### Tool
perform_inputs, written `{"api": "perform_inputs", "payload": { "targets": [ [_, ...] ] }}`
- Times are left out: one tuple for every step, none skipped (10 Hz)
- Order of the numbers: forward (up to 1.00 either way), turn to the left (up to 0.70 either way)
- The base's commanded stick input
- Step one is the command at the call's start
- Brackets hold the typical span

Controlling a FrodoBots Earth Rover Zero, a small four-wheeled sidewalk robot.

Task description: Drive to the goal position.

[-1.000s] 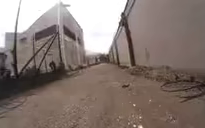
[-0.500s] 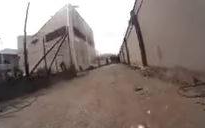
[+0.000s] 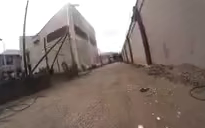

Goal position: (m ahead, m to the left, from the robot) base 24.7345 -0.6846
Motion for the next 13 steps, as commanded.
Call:
{"api": "perform_inputs", "payload": {
  "targets": [
    [0.30, 0.00],
    [0.30, 0.00],
    [0.30, 0.00],
    [0.30, 0.00],
    [0.30, 0.00],
    [0.30, 0.00],
    [0.30, 0.00],
    [0.30, 0.00],
    [0.30, 0.00],
    [0.30, 0.00],
    [0.30, 0.00],
    [0.30, 0.00],
    [0.30, 0.00]
  ]
}}
